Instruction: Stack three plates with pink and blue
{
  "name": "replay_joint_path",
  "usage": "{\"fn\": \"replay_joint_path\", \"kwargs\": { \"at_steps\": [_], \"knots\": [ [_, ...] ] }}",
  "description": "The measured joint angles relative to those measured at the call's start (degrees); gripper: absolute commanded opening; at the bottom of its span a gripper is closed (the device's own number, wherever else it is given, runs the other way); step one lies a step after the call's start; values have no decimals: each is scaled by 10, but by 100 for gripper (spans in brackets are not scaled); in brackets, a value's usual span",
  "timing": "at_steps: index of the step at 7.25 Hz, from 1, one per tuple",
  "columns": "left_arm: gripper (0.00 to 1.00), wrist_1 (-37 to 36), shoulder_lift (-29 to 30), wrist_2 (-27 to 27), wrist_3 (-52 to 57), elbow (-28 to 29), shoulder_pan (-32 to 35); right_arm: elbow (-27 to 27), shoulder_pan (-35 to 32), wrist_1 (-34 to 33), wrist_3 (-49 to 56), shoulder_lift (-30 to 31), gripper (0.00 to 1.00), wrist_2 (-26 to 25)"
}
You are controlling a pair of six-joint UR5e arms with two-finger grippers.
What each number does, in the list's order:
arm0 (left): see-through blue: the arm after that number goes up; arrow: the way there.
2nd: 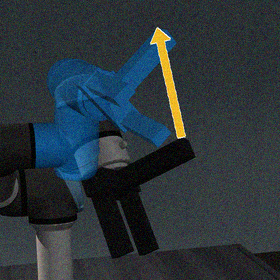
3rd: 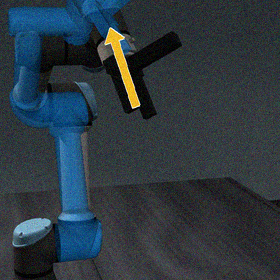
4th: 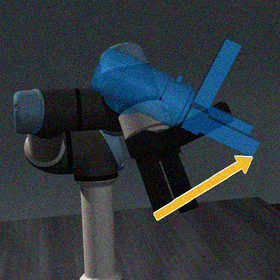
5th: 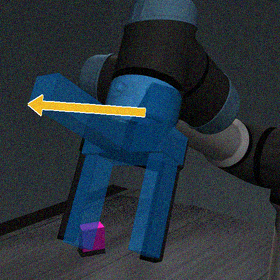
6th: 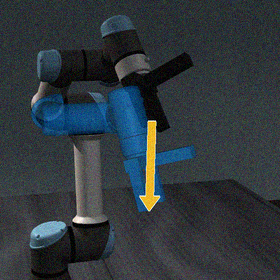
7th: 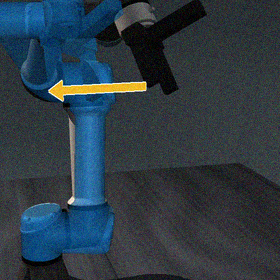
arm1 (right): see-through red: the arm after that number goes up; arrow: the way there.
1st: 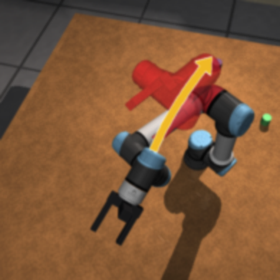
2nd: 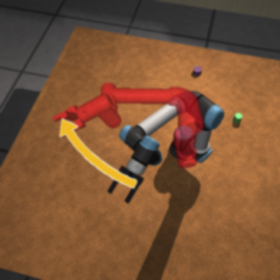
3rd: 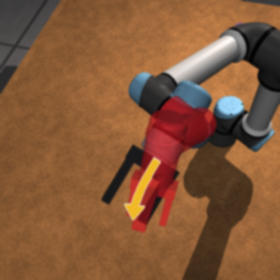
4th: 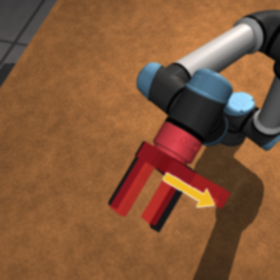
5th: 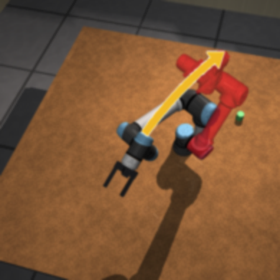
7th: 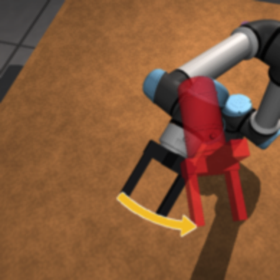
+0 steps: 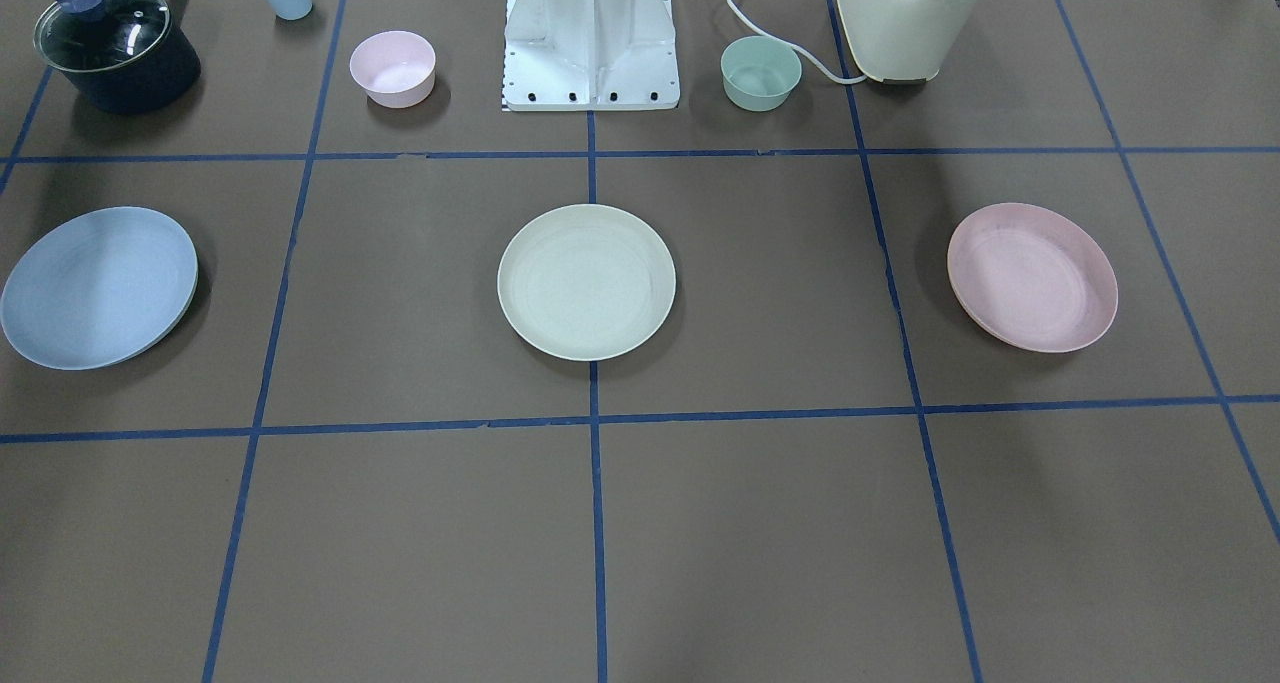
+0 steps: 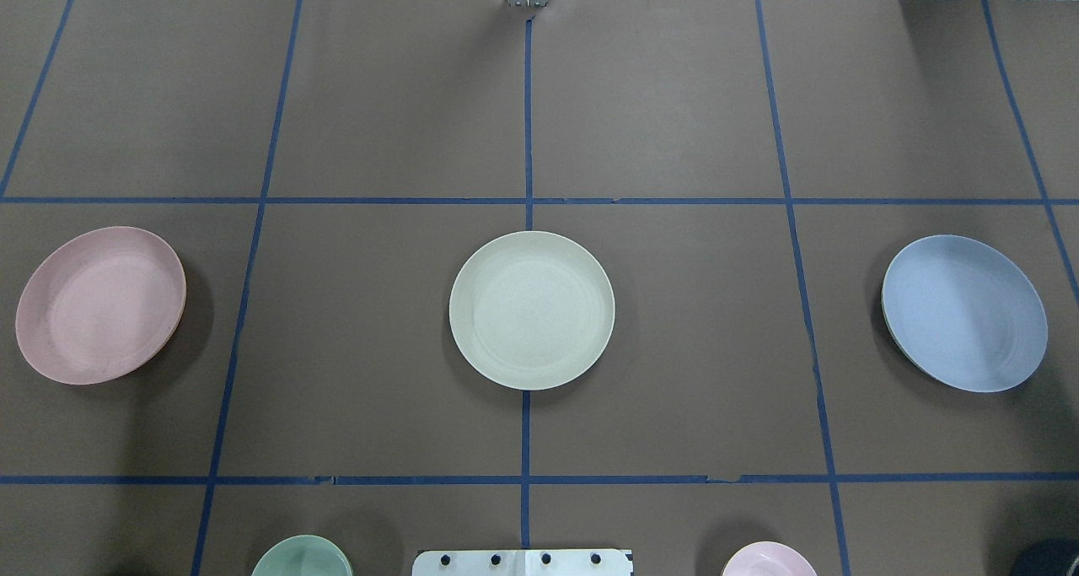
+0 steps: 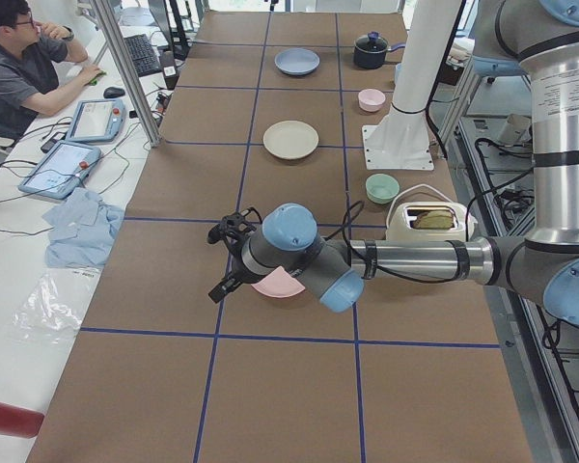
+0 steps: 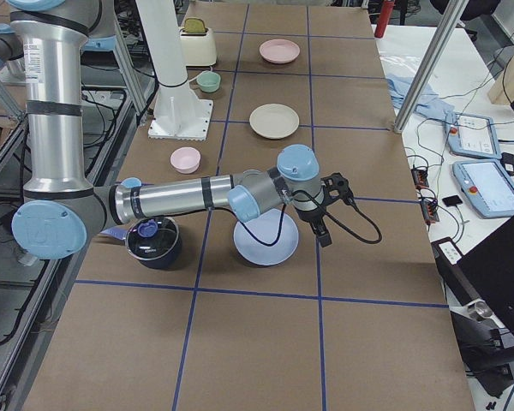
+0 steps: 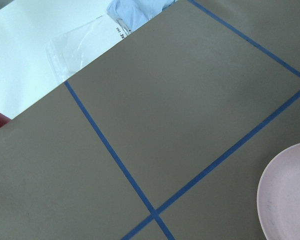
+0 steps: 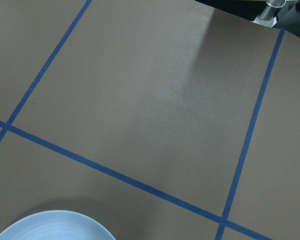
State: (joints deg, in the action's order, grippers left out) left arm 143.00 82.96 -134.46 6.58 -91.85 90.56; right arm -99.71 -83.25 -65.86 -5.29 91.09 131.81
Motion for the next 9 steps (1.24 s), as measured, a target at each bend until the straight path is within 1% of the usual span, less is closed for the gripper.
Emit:
{"fn": "replay_joint_path", "kwargs": {
  "at_steps": [3, 4, 6, 7, 8, 9],
  "knots": [
    [100, 96, -5, 3, -161, 55, -50, 4, 20, 38, -80, 1, 100, -2],
    [100, 138, -13, 19, -219, 76, -74, 4, 24, 45, -91, 3, 100, -2],
    [100, 220, -26, 75, -337, 113, -144, 4, 27, 48, -97, 4, 100, -2],
    [99, 244, -27, 104, -403, 120, -185, 4, 27, 48, -97, 4, 100, -2],
    [99, 262, -28, 149, -466, 123, -235, 4, 27, 49, -97, 4, 100, -2],
    [93, 272, -27, 189, -514, 124, -281, 5, 27, 49, -97, 4, 100, -2]
  ]
}}
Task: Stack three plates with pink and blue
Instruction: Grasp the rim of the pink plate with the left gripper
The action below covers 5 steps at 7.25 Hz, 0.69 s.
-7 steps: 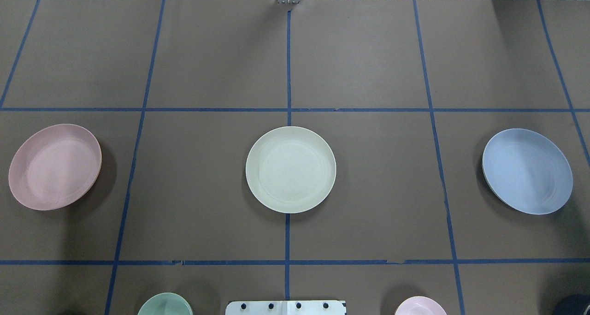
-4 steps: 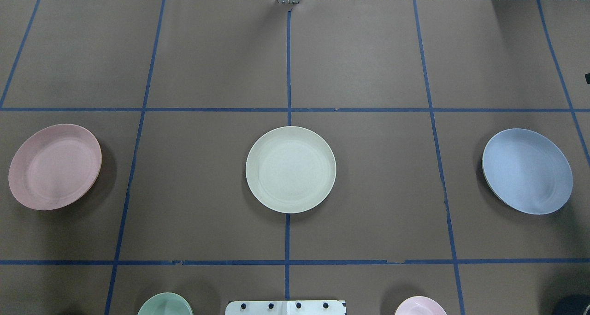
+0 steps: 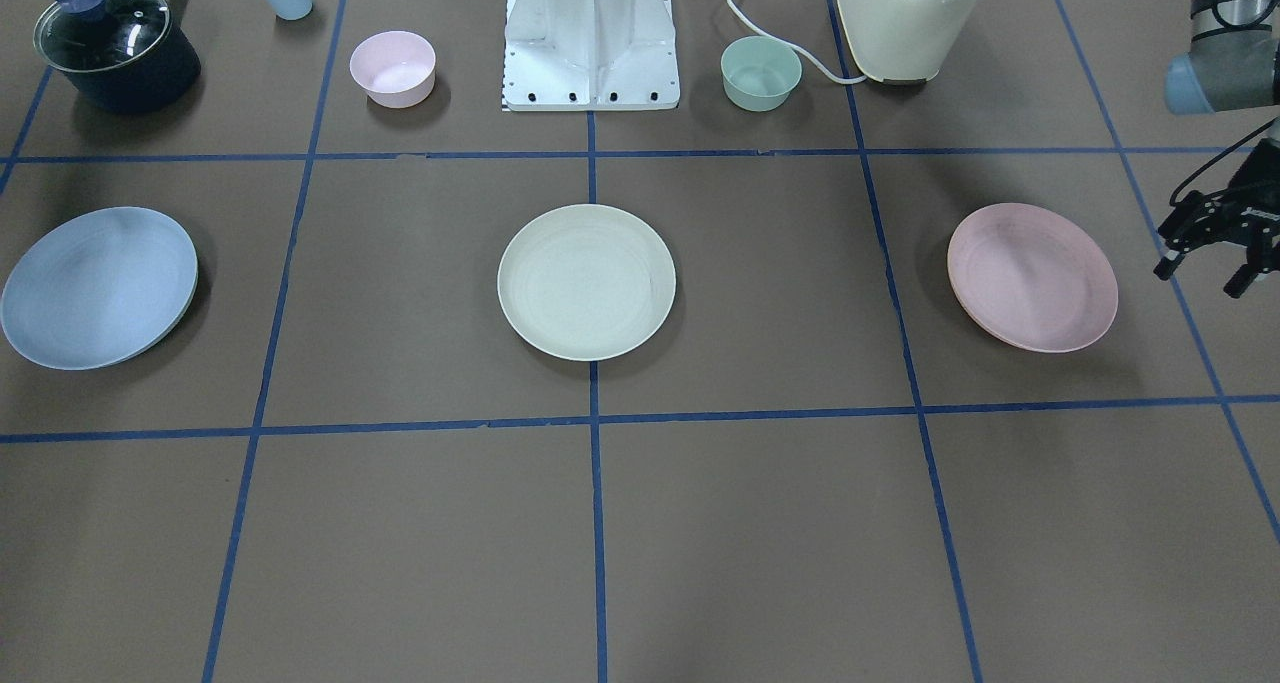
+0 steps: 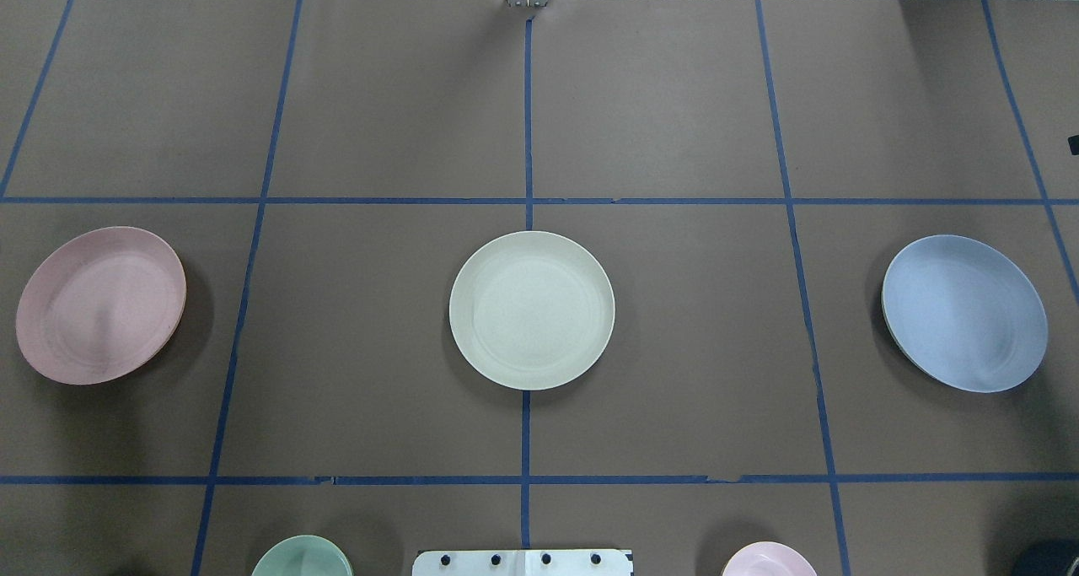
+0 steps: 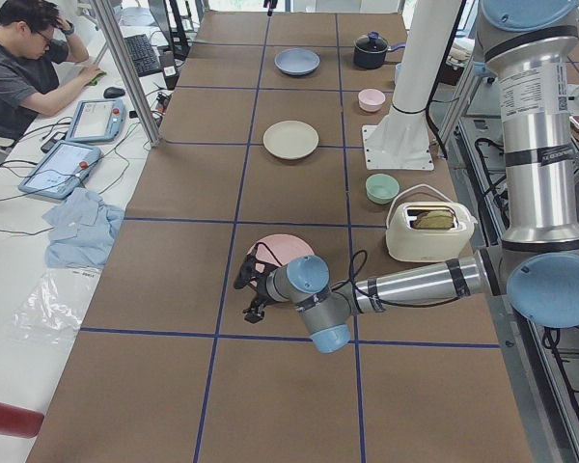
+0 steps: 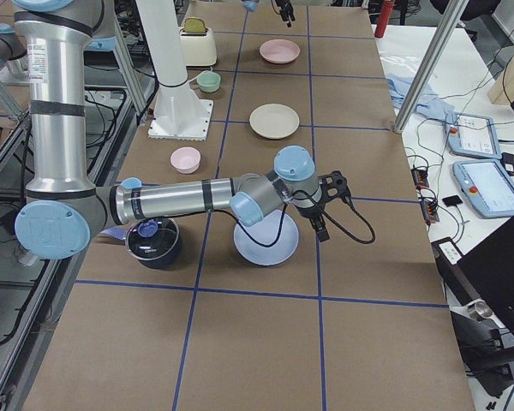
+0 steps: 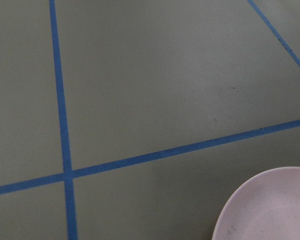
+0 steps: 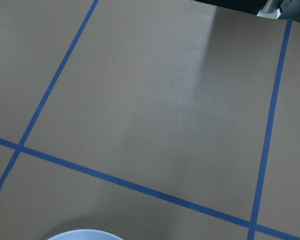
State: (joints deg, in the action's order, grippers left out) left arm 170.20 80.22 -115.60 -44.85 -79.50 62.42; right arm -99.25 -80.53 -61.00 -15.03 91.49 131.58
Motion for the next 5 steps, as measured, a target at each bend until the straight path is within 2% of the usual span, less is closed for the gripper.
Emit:
{"fn": "replay_joint_path", "kwargs": {
  "at_steps": [1, 2, 4, 5],
  "knots": [
    [77, 5, 0, 32, -31, 0, -40, 0, 0, 0, 0, 0, 100, 0],
    [53, 7, 0, 55, -49, 0, -71, 0, 0, 0, 0, 1, 100, 0],
    [47, 8, -2, 70, -60, 2, -112, 0, 0, 0, 0, 1, 100, -1],
    [35, 8, -5, 72, -60, 2, -120, 0, 0, 0, 0, 1, 100, -1]
  ]
}}
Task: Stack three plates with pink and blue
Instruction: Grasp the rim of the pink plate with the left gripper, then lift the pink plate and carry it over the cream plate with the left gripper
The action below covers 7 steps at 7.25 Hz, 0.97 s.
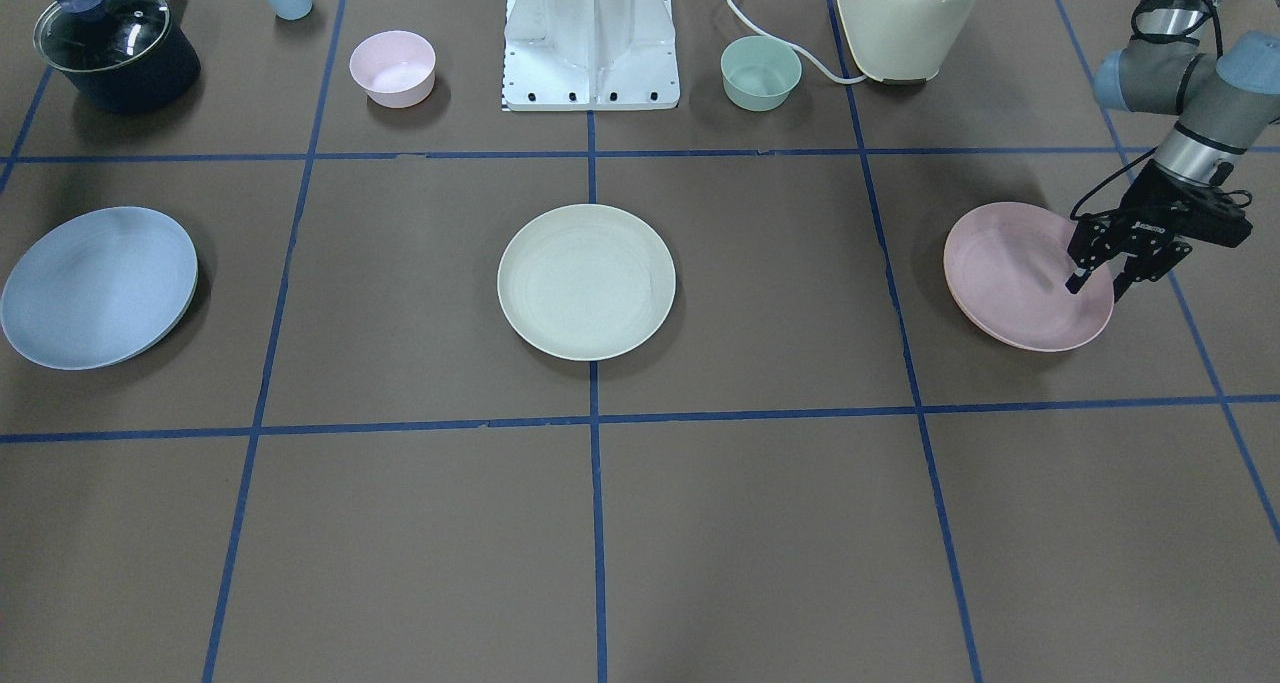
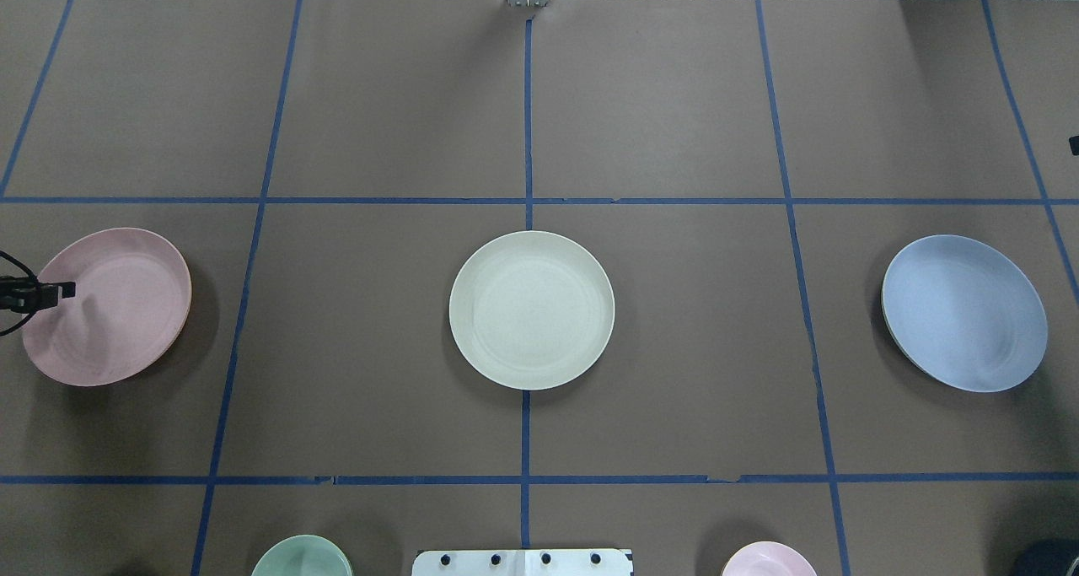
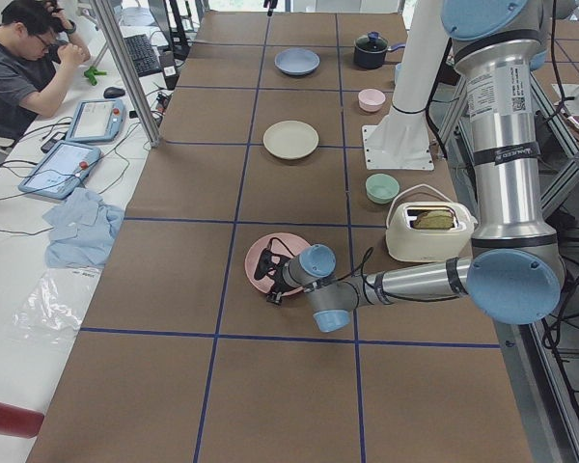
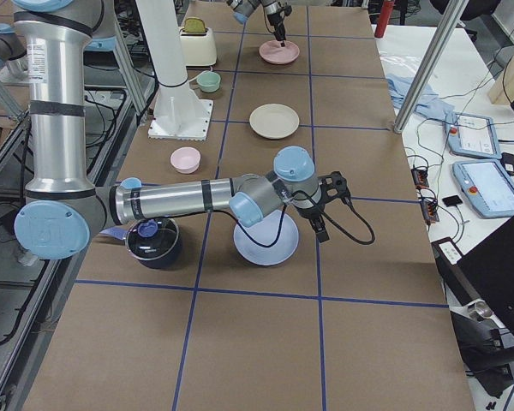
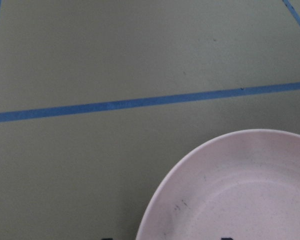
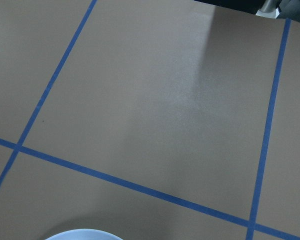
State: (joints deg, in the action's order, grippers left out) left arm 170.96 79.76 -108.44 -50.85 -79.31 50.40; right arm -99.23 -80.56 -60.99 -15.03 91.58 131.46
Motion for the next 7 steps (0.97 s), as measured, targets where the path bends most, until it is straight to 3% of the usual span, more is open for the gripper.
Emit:
{"fn": "replay_joint_path", "kwargs": {
  "at_steps": [1, 5, 7],
  "knots": [
    [2, 0, -3, 1, 1, 0, -3, 0, 0, 0, 0, 0, 100, 0],
    [0, -2, -5, -11, 6, -12, 0, 0, 0, 0, 0, 0, 100, 0],
    [0, -12, 1, -69, 34, -28, 41, 0, 0, 0, 0, 2, 100, 0]
  ]
}}
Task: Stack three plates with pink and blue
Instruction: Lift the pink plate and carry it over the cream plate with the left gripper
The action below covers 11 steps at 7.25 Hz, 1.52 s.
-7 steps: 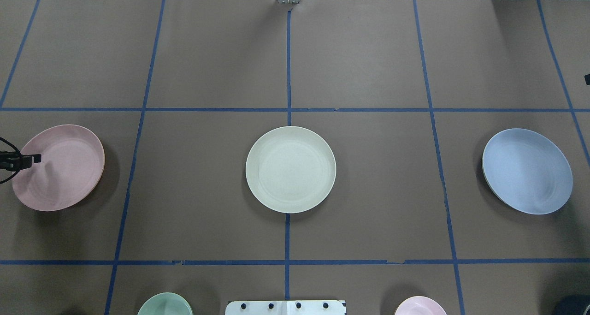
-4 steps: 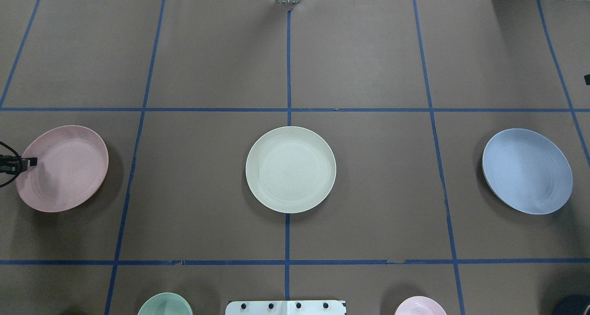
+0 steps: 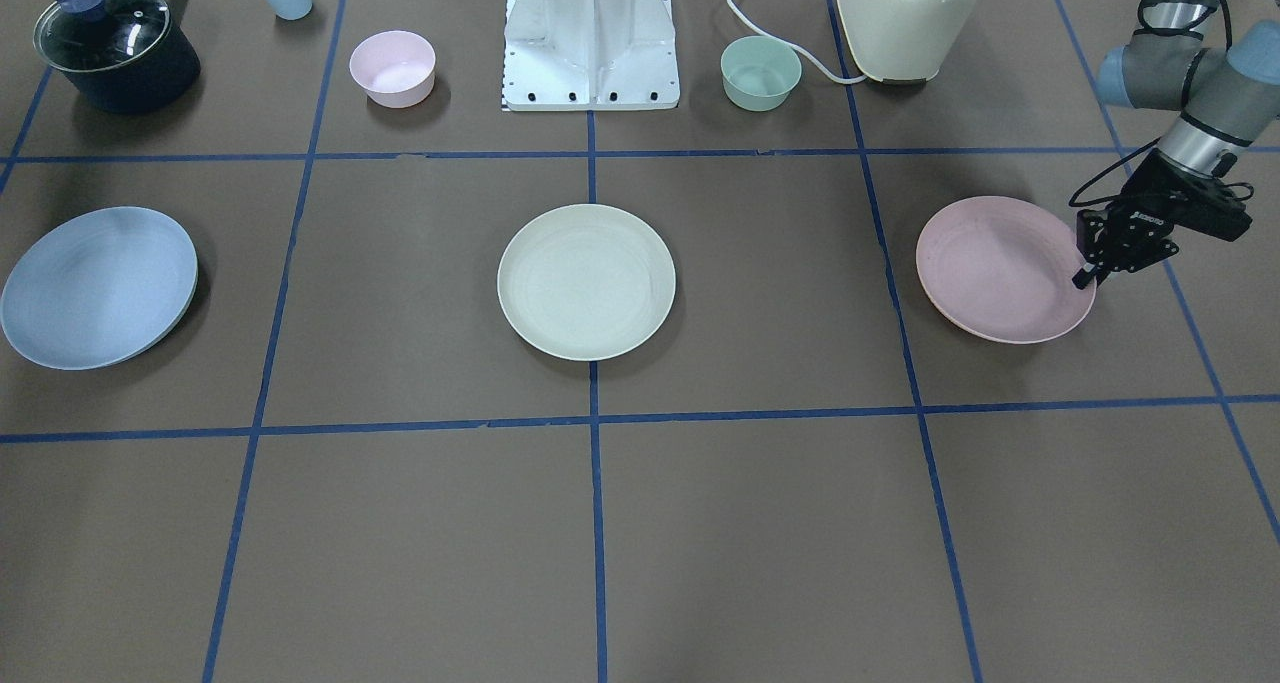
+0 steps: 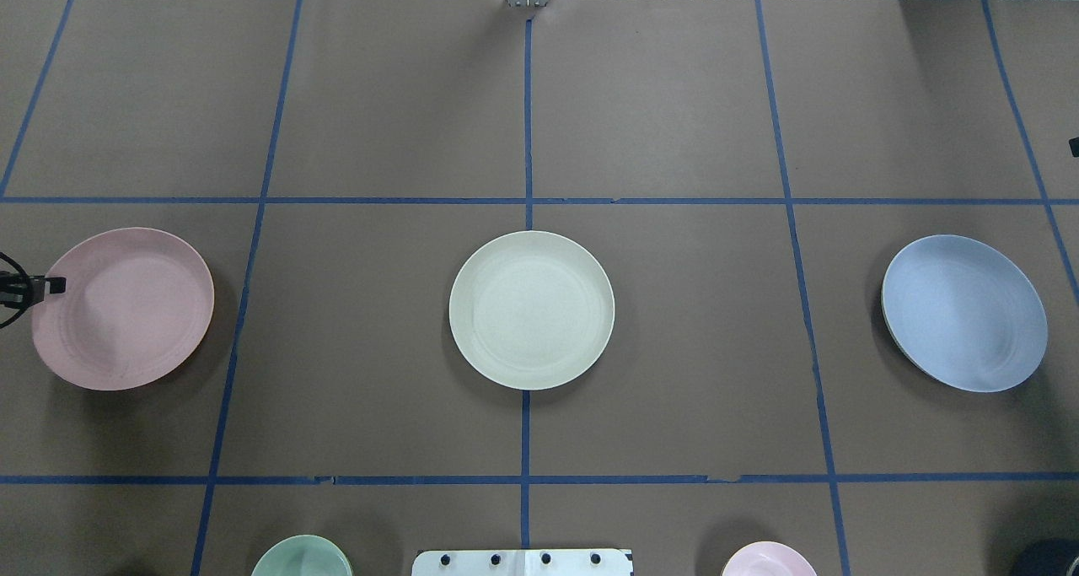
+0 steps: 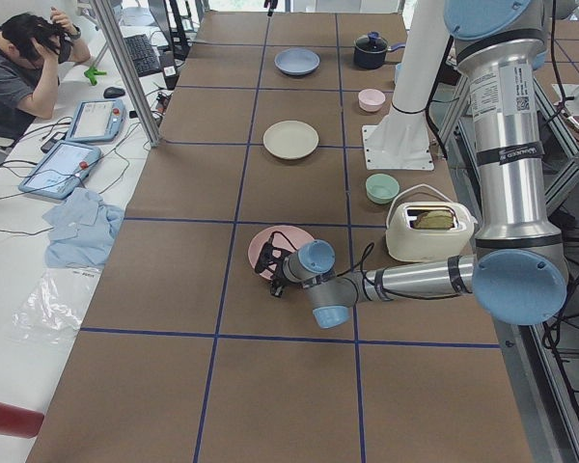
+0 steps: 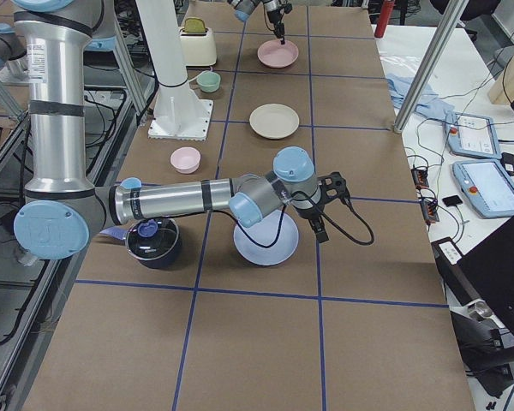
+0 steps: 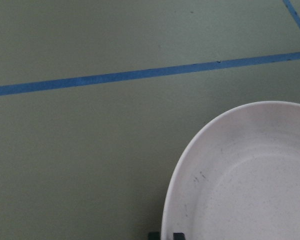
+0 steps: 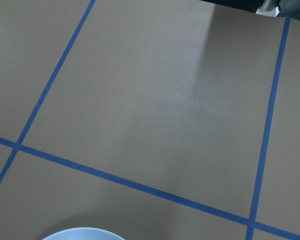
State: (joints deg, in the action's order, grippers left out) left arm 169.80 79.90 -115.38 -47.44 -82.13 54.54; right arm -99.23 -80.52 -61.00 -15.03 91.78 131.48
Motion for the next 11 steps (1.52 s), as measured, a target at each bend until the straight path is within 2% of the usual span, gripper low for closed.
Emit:
{"fn": "replay_joint_path", "kwargs": {
  "at_steps": [3, 6, 8, 11],
  "knots": [
    [0, -83, 56, -88, 25, -46, 68, 0, 0, 0, 0, 4, 100, 1],
    [0, -288, 151, -100, -33, -171, 64, 0, 0, 0, -1, 5, 100, 1],
    [0, -348, 233, -74, -159, -212, -19, 0, 0, 0, -2, 5, 100, 2],
    [0, -370, 334, 47, -293, -181, -167, 1, 0, 0, -3, 5, 100, 2]
  ]
}}
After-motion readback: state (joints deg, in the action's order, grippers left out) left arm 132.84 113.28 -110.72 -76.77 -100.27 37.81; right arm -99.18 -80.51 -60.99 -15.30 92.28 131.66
